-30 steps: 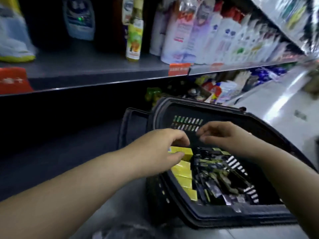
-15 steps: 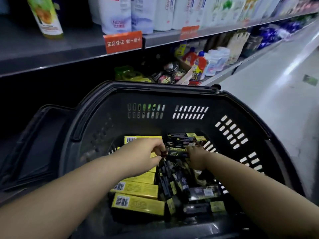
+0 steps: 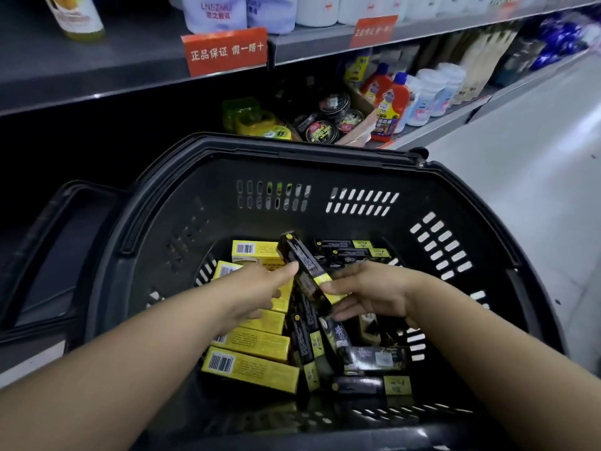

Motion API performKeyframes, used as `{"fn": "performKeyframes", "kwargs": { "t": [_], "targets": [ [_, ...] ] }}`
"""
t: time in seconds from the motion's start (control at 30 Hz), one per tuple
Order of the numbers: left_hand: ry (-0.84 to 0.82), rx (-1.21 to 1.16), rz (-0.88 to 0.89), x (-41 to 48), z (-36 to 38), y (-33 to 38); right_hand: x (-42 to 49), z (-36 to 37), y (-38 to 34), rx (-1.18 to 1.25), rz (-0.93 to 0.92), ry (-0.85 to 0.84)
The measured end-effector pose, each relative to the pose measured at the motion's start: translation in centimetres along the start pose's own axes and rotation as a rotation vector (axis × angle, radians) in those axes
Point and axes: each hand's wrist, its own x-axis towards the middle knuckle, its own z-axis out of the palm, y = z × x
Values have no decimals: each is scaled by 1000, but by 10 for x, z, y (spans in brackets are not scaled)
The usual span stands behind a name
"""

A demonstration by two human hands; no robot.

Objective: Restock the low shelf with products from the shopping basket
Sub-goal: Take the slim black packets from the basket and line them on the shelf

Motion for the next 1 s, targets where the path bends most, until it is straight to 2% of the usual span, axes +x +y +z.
{"fn": "performKeyframes", "kwargs": {
  "t": [0.1, 0.2, 0.23, 0.33, 0.37, 0.47, 0.6, 0.67, 0.77, 0.93, 1.0],
  "targets": [
    [-16, -421, -2, 3, 11, 2, 0, 16, -5, -60, -106, -108],
    [77, -556, 52, 6, 10, 1, 9, 12, -8, -222, -162, -26],
    [95, -557, 59, 8, 8, 0, 16, 2, -8, -336, -163, 89],
    [122, -525, 57, 11, 5, -3, 46, -44, 1, -844, -67, 577],
    [123, -503, 60, 13, 5, -3, 54, -59, 7, -971, -8, 656],
    [121, -451, 86, 16, 6, -2, 73, -85, 25, -1168, 122, 678],
    [108, -394, 128, 18, 6, -1, 82, -87, 34, -1483, 102, 838],
    [109, -389, 128, 17, 6, 0, 79, -82, 29, -1551, 131, 812],
    [125, -386, 103, 14, 5, 0, 63, -68, 11, -1355, 164, 607],
    [148, -418, 36, 15, 3, 1, 22, -12, -7, -422, -73, 241],
    [126, -464, 28, 15, 4, 3, 17, 8, -4, -284, -175, 186]
  ]
}}
